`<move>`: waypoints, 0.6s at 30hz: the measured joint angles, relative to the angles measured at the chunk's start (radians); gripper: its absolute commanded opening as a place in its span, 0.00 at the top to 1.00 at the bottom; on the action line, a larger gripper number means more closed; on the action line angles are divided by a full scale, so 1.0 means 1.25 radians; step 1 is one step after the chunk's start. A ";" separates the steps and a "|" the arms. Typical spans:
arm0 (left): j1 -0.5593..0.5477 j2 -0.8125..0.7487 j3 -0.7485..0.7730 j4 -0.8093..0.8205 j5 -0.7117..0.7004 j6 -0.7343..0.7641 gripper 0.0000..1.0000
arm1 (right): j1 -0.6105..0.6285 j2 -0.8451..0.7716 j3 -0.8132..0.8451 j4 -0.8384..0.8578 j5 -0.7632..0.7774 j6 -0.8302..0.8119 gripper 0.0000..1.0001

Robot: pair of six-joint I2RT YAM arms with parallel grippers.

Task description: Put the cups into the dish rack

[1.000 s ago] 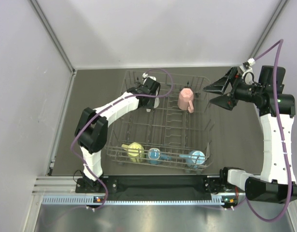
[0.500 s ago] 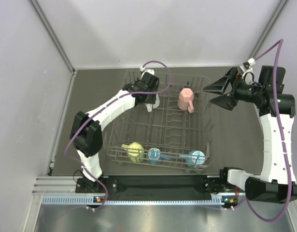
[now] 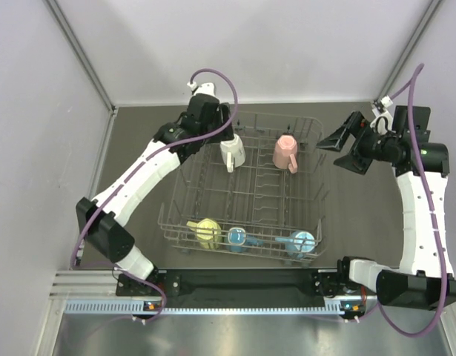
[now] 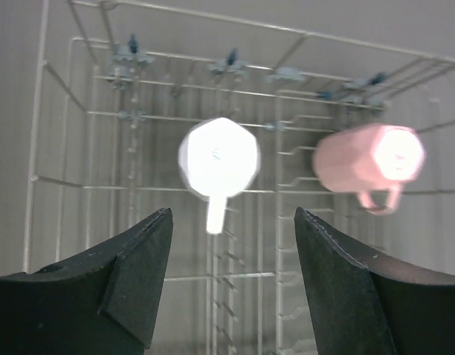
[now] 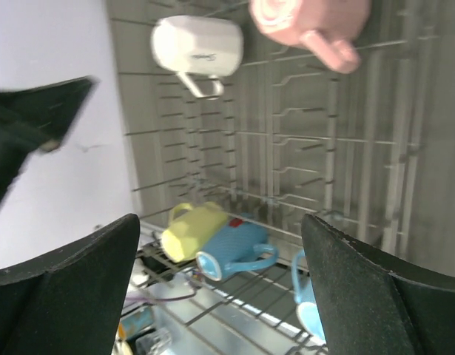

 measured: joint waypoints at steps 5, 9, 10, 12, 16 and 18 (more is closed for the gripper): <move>0.030 -0.063 -0.002 0.004 0.120 -0.023 0.27 | 0.000 0.015 -0.038 -0.008 0.093 -0.040 0.00; 0.070 -0.162 -0.089 0.074 0.247 -0.066 0.26 | 0.000 0.016 -0.068 -0.009 0.152 -0.074 0.00; 0.079 -0.192 -0.123 0.103 0.276 -0.082 0.25 | 0.000 0.016 -0.070 -0.008 0.164 -0.081 0.00; 0.089 -0.246 -0.182 0.147 0.330 -0.114 0.24 | 0.006 0.014 -0.076 -0.002 0.183 -0.094 0.00; 0.103 -0.345 -0.310 0.275 0.416 -0.197 0.17 | 0.057 0.002 -0.084 0.018 0.229 -0.108 0.00; 0.114 -0.399 -0.387 0.354 0.442 -0.250 0.14 | 0.110 -0.012 -0.094 0.041 0.257 -0.109 0.00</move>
